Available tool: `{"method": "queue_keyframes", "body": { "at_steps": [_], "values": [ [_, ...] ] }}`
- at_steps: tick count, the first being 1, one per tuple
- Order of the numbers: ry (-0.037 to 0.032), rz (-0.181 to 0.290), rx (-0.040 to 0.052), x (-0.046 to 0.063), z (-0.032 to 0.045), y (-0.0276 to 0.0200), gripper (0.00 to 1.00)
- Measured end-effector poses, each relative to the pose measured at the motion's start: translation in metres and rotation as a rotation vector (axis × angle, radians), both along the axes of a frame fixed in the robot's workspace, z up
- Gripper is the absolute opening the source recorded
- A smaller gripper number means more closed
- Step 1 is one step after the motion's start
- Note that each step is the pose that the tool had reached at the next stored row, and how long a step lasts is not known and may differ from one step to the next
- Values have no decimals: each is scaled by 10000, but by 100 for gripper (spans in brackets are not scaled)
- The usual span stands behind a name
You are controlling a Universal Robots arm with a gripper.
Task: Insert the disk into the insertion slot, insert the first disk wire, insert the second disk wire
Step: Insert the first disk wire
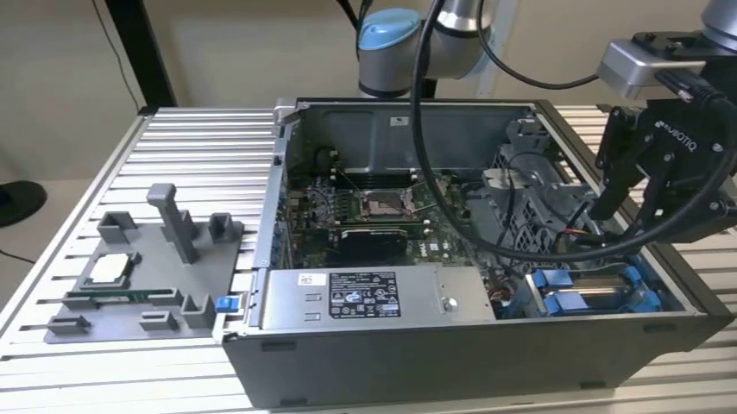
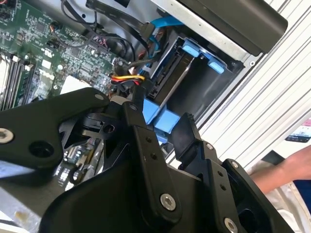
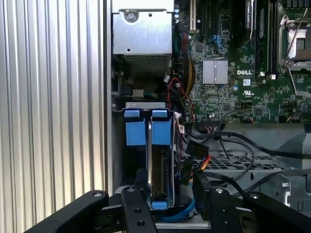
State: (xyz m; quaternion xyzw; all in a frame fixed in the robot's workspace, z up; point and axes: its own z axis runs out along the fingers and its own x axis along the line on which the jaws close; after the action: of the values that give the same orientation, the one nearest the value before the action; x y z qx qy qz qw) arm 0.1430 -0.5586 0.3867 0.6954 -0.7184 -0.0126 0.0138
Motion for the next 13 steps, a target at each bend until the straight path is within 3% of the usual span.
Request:
{"method": "queue_keyframes", "body": {
  "at_steps": [7,13],
  "values": [
    [0,-8,1,0,-7,76,100],
    [0,-518,29,0,-18,82,100]
  ]
}}
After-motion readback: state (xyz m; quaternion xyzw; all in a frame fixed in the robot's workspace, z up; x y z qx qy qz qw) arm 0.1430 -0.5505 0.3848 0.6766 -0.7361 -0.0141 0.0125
